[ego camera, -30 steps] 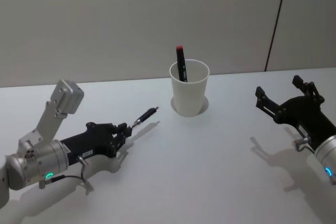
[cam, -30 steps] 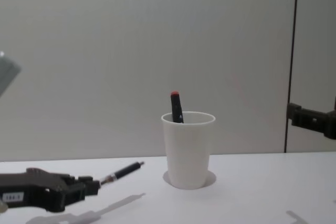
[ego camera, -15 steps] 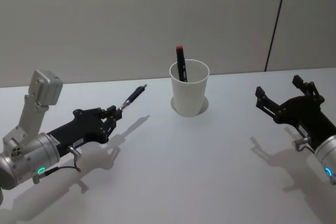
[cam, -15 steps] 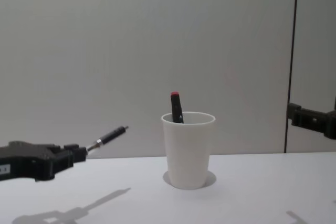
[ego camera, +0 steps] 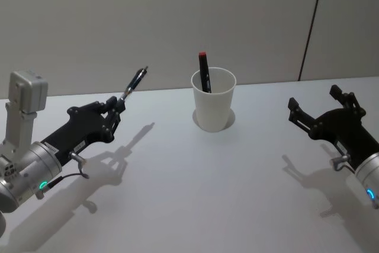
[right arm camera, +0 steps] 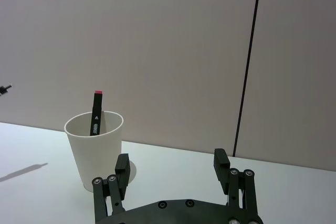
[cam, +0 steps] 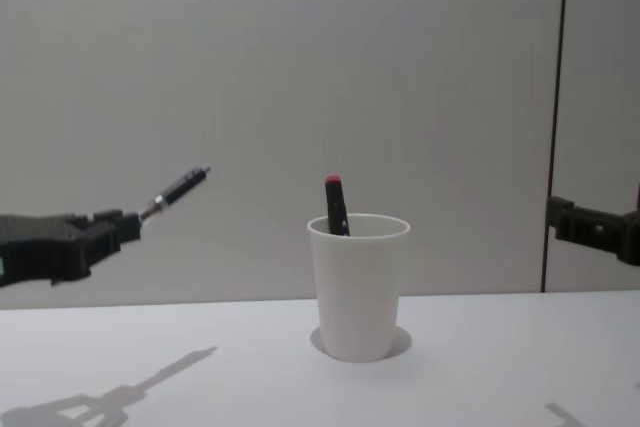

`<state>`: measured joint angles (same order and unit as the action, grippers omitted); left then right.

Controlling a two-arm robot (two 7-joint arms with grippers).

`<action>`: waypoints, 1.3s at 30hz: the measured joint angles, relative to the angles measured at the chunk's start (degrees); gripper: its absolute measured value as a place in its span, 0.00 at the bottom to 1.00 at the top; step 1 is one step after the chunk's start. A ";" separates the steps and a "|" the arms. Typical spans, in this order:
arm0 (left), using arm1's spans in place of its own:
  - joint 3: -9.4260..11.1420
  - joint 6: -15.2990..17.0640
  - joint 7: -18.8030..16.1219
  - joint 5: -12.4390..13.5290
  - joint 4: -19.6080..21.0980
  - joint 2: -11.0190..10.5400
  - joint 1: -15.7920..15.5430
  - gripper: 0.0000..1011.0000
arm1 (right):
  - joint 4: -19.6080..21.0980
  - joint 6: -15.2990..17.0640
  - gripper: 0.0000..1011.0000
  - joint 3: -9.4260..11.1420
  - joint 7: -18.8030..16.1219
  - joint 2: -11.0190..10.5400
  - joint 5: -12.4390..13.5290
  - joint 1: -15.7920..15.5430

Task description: Place the pen into the pen holder.

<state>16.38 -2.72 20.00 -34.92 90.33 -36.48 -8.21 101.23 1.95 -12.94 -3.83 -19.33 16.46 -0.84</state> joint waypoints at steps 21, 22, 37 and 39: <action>0.45 -7.17 -2.40 -1.21 2.65 2.30 0.83 0.13 | 0.00 0.00 0.99 0.00 0.00 0.00 0.00 0.00; 0.55 -7.41 -1.93 -1.28 2.73 2.50 0.76 0.13 | 0.00 0.00 0.99 0.00 0.00 0.00 0.00 0.00; 2.01 -7.84 5.46 -1.18 3.02 5.02 -0.91 0.13 | 0.00 0.00 0.99 0.00 0.00 0.00 0.00 0.00; 2.21 -7.69 6.29 -1.00 3.02 5.34 -1.17 0.13 | 0.00 0.00 0.99 0.00 0.00 0.00 0.00 0.00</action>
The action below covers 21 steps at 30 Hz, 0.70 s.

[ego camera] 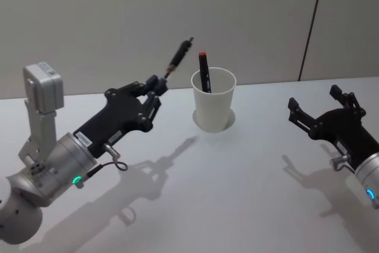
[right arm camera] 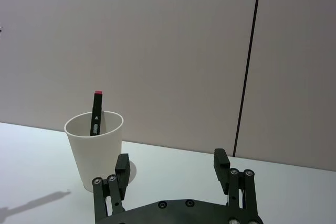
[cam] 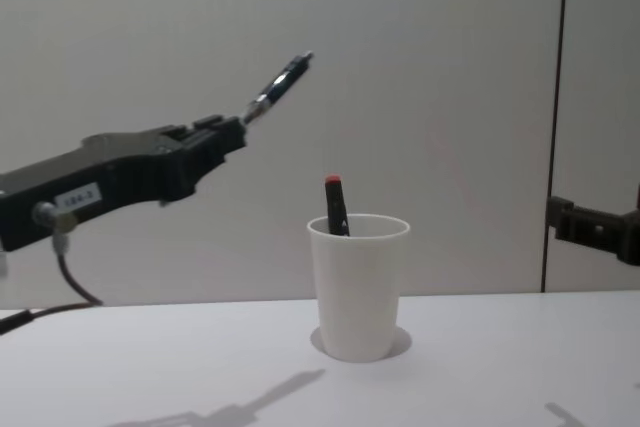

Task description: Place the pen into the pen holder.

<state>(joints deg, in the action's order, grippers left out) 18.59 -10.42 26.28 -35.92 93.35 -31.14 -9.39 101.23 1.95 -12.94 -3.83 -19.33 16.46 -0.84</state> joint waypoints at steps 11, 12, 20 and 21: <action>1.08 1.16 3.76 1.62 -0.03 1.81 -1.48 0.13 | 0.00 0.00 0.99 0.00 0.00 0.00 0.00 0.00; 1.11 1.24 3.90 1.70 -0.02 1.86 -1.52 0.13 | 0.00 0.00 0.99 0.00 0.00 0.00 0.00 0.00; 1.60 1.88 5.00 2.48 0.11 2.62 -2.13 0.13 | 0.00 0.00 0.99 0.00 0.00 0.00 0.00 0.00; 1.64 1.96 5.11 2.57 0.13 2.67 -2.16 0.13 | 0.00 0.00 0.99 0.00 0.00 0.00 0.00 0.00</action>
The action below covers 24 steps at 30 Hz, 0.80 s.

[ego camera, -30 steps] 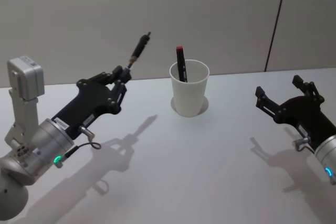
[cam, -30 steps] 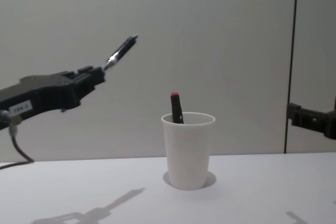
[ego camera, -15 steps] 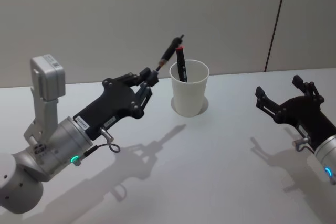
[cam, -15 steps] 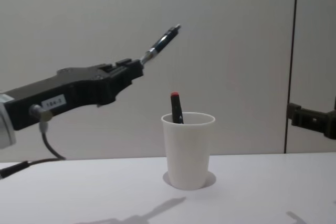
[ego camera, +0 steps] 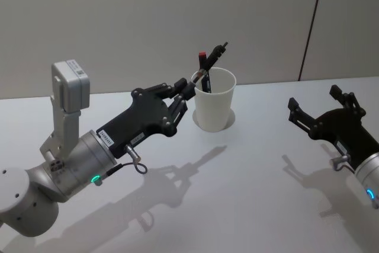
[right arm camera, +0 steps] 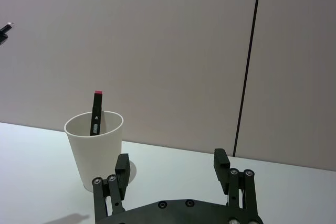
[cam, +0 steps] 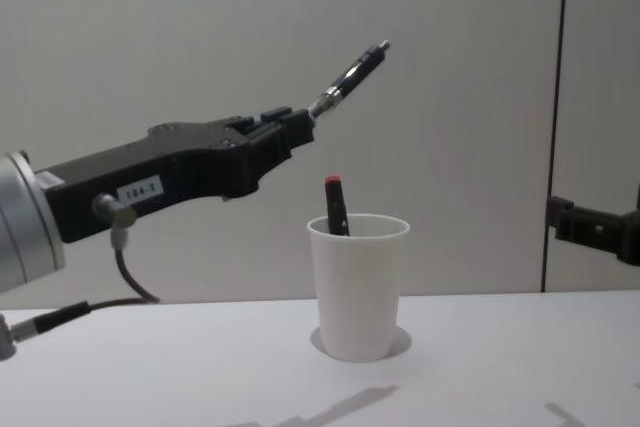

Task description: Place the pen into the pen holder.

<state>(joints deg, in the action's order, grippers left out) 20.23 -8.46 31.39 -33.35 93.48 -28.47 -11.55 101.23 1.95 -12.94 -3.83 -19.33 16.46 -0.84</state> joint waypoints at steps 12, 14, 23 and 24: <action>0.42 0.82 0.84 0.68 0.20 0.65 -0.47 0.13 | 0.00 0.00 0.99 0.00 0.00 0.00 0.00 0.00; 0.47 0.89 0.91 0.74 0.22 0.71 -0.52 0.13 | 0.00 0.00 0.99 0.00 0.00 0.00 0.00 0.00; 0.58 1.11 1.13 0.92 0.27 0.88 -0.64 0.13 | 0.04 -0.02 0.99 0.11 -0.27 -0.10 0.19 -0.09; 0.59 1.14 1.15 0.94 0.28 0.90 -0.65 0.13 | 0.11 -0.09 0.99 0.16 -0.45 -0.16 0.46 -0.19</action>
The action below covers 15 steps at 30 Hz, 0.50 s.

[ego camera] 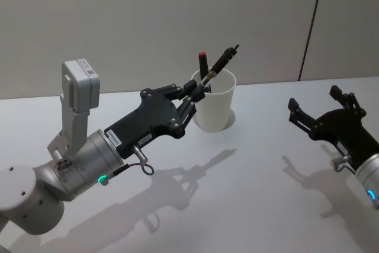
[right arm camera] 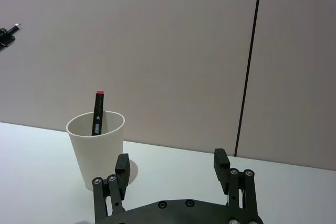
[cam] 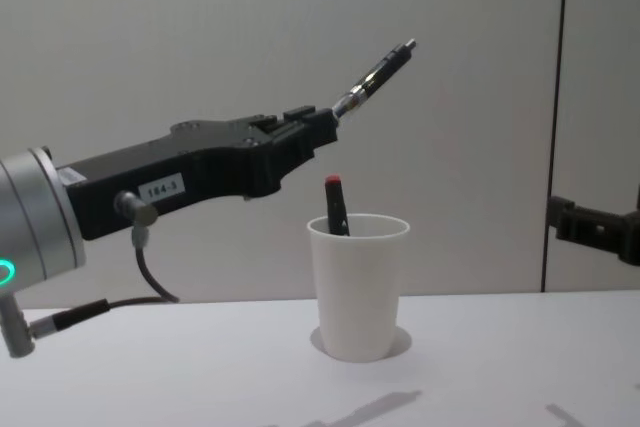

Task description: Place the pen into the pen holder.

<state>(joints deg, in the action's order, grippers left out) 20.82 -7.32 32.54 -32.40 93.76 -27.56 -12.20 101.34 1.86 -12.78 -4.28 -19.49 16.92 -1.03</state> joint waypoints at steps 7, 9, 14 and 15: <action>0.03 0.07 0.06 0.06 0.04 0.04 -0.03 0.13 | 0.68 -0.59 0.99 0.38 -1.10 -0.54 1.93 -0.82; 0.05 0.08 0.08 0.08 0.04 0.05 -0.03 0.13 | 1.13 -0.85 0.99 0.55 -1.60 -0.86 2.91 -1.33; 0.08 0.12 0.10 0.12 0.04 0.08 -0.06 0.13 | 2.31 -1.53 0.99 0.96 -2.91 -1.56 5.63 -2.59; 0.08 0.13 0.10 0.13 0.04 0.08 -0.07 0.13 | 2.54 -1.59 0.99 1.03 -3.08 -1.66 6.04 -2.82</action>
<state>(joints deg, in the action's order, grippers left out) 20.90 -7.20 32.64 -32.28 93.80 -27.49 -12.27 103.87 0.27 -11.75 -7.36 -21.15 22.95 -3.85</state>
